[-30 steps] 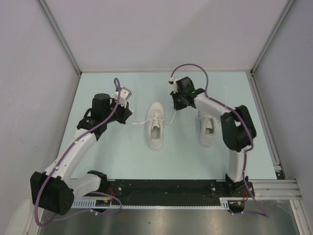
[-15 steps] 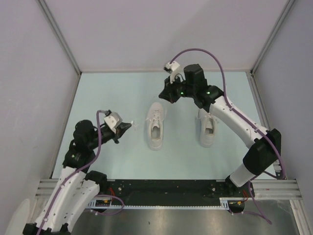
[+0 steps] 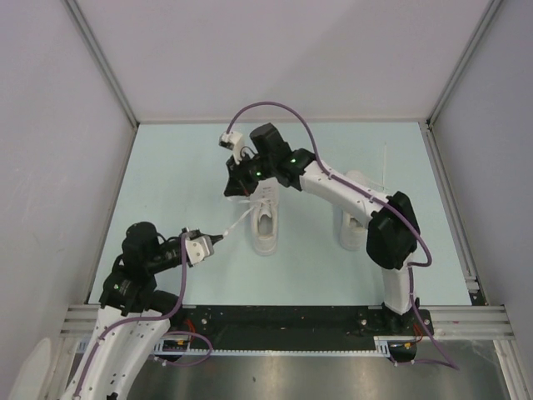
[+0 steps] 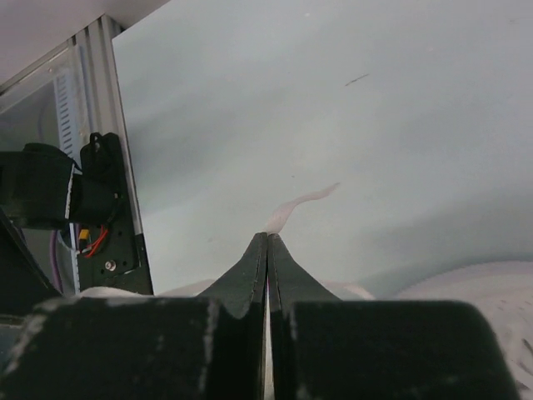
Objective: Tie the shoes
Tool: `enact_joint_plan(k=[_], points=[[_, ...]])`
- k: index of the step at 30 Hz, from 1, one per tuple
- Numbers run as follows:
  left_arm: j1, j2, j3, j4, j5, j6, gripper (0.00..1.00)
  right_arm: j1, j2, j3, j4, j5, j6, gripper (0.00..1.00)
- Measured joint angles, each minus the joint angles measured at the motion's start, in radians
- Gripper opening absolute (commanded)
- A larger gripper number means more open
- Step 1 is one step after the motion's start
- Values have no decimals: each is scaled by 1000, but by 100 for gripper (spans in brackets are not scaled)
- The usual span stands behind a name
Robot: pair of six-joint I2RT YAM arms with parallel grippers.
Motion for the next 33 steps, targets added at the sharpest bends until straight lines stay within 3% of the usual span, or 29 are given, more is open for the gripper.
enact_joint_plan(k=[9, 24, 27, 28, 31, 33], points=[[-31, -7, -49, -81, 25, 64, 0, 94, 125, 27, 16, -38, 30, 0], [-37, -46, -54, -182, 39, 152, 0, 113, 200, 57, 16, -77, 58, 0], [-37, -46, -54, -183, 40, 156, 0, 119, 208, 65, 8, -97, 55, 24], [-37, -46, -54, -183, 40, 158, 0, 120, 216, 77, -1, -103, 54, 36], [-37, -43, -54, -175, 40, 149, 0, 119, 244, 139, -48, -120, 50, 53], [-37, -32, -54, -161, 40, 136, 0, 116, 256, 182, -76, -126, 52, 60]])
